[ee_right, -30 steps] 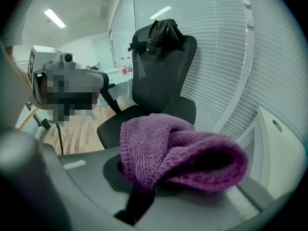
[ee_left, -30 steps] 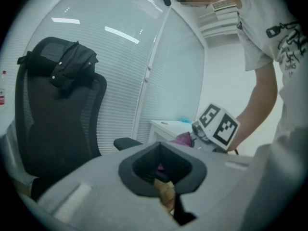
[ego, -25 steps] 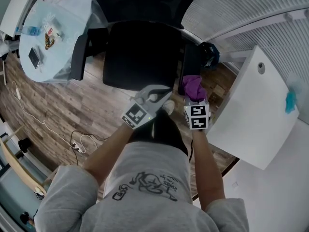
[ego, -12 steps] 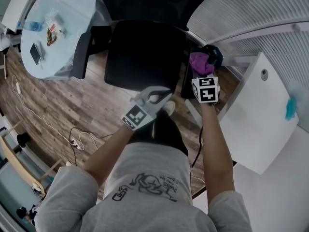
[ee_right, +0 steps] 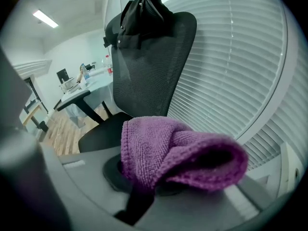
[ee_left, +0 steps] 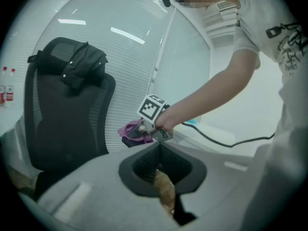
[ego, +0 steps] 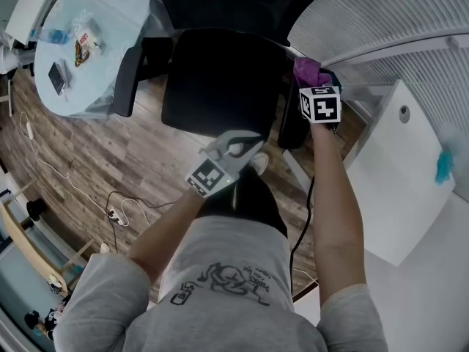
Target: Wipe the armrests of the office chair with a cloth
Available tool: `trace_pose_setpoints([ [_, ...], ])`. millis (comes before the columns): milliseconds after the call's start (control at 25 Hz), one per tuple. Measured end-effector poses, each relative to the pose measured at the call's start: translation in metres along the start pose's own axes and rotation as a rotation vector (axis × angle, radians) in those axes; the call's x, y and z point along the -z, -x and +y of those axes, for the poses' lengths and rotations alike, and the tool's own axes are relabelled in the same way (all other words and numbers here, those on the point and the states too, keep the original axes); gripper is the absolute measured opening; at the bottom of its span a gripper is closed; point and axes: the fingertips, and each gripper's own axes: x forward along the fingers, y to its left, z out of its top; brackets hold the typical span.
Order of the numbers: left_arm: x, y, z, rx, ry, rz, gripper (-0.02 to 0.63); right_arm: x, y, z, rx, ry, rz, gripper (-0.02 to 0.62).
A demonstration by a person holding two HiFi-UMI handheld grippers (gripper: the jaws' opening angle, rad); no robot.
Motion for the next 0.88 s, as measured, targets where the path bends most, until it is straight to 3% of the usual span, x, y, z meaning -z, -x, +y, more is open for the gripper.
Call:
trace_pose_setpoints([
  [360, 0.0, 0.005, -0.01, 0.008, -0.01, -0.001, 0.002, 0.017, 0.017, 0.015, 0.035, -0.001, -0.023, 0.029],
  [640, -0.004, 0.006, -0.016, 0.016, -0.014, -0.011, 0.002, 0.06, 0.054, 0.054, 0.058, 0.071, -0.062, 0.029],
  [880, -0.007, 0.005, -0.018, 0.025, -0.018, -0.023, 0.002, 0.103, 0.089, 0.092, 0.073, 0.071, -0.084, 0.029],
])
